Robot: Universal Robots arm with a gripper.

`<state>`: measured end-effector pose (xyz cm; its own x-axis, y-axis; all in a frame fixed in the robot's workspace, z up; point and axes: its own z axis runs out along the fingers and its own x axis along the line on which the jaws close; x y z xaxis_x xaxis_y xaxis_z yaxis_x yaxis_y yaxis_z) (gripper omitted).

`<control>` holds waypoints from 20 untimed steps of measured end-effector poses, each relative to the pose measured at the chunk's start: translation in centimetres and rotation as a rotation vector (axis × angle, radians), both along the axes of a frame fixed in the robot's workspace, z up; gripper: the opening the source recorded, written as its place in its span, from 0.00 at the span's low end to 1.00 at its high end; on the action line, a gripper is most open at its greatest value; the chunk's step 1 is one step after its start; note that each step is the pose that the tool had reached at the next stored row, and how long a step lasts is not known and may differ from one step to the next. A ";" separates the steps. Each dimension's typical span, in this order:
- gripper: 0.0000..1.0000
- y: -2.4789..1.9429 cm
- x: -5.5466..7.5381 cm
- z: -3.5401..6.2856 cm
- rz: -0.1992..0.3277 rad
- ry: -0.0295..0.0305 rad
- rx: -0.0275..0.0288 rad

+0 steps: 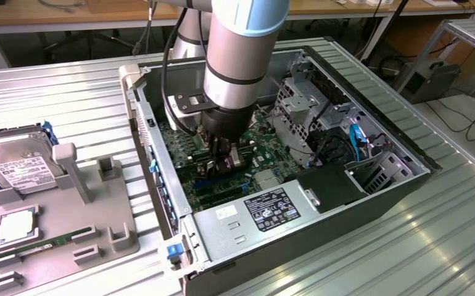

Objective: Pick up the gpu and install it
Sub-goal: 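Insert the gpu into the slot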

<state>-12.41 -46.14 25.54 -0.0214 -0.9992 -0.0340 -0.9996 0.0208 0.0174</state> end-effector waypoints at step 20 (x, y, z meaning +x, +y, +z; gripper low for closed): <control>0.26 0.00 0.0 0.55 0.000 0.0000 -0.0075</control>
